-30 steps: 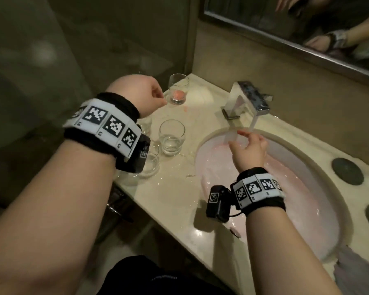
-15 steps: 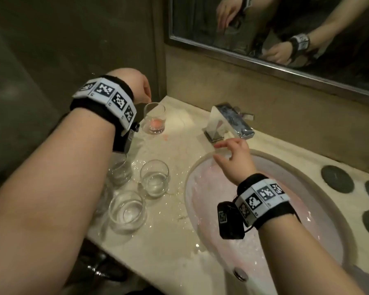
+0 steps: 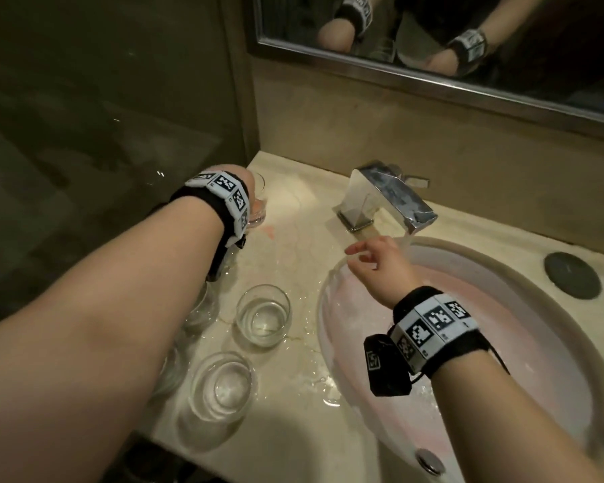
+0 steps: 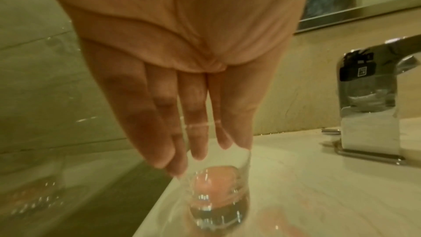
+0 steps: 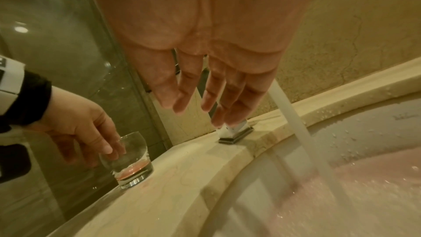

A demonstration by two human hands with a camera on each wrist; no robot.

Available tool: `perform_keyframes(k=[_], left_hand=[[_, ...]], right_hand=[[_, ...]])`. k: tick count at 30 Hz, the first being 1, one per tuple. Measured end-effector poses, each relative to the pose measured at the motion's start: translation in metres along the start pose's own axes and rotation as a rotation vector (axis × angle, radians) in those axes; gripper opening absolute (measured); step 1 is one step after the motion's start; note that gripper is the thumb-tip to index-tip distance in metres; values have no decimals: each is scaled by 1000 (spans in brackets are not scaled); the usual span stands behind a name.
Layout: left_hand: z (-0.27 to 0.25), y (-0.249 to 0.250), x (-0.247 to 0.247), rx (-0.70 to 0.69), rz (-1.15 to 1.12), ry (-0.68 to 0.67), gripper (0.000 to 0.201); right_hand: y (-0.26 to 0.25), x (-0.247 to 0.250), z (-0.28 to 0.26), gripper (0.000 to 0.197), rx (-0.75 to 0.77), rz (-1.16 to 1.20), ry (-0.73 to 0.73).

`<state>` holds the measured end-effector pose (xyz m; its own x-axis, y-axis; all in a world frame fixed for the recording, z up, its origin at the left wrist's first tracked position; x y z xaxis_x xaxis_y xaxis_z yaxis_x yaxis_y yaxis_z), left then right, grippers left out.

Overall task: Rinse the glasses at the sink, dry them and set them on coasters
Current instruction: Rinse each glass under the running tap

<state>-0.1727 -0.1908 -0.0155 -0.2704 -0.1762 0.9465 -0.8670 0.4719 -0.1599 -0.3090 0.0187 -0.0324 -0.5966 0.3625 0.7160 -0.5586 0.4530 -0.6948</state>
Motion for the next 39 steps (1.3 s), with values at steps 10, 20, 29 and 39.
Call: perform_keyframes(k=[10,20,29,39], left_hand=[[-10,14,3,-97,-40,39,28],[-65,63,57,-142,-43,49,21],[-134,141,36,-322,-39,47,22],[-131,218,-7,-358,-272,78,26]], right_hand=[[30,2,-14,16,-30,0,-59],[32,26,-23,21,43,37,-75],[64,40,-35,71,21,210,-144],[107,25,-1,92,-61,364,-71]])
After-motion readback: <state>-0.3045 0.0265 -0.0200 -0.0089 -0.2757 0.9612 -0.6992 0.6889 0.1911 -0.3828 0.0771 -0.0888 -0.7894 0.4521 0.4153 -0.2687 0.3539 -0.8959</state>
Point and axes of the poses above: each hand's wrist, its own z-axis towards the middle knuckle, its own x-axis out of the back of the hand, y = z × x, the point moved 10 cm from there along z, towards the middle knuckle, and after that the axes turned 11 degrees about y, right-handed, at the moved point
